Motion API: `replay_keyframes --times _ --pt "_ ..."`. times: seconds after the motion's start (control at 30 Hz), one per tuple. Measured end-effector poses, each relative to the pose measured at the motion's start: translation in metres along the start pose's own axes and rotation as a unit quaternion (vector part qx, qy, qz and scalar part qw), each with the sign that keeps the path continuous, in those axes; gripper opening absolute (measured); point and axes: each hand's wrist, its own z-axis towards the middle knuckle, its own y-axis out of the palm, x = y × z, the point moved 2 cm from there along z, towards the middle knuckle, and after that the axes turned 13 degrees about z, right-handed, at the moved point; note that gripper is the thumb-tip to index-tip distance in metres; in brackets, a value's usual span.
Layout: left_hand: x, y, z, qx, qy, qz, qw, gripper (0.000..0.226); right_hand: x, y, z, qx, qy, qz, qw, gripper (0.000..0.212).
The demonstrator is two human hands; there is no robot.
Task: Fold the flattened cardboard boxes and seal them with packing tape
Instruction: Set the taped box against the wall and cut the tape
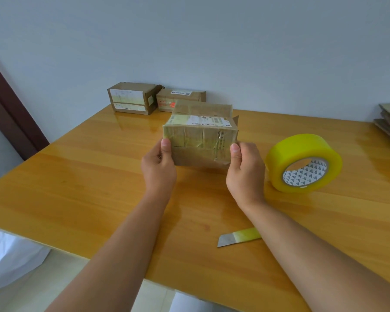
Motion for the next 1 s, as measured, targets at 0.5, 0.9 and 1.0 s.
replay_keyframes --times 0.5,0.9,1.0 --pt "0.001 0.007 -0.004 -0.069 -0.067 0.021 0.995 0.032 0.002 0.001 -0.007 -0.12 0.073 -0.05 0.989 0.024" --pt "0.011 0.002 -0.003 -0.047 -0.064 -0.036 0.996 0.07 -0.009 0.001 -0.005 -0.183 0.182 0.065 0.964 0.033" --pt "0.025 -0.005 0.002 -0.016 -0.027 -0.055 0.998 0.069 -0.03 -0.002 0.0 -0.202 0.184 0.124 0.954 0.039"
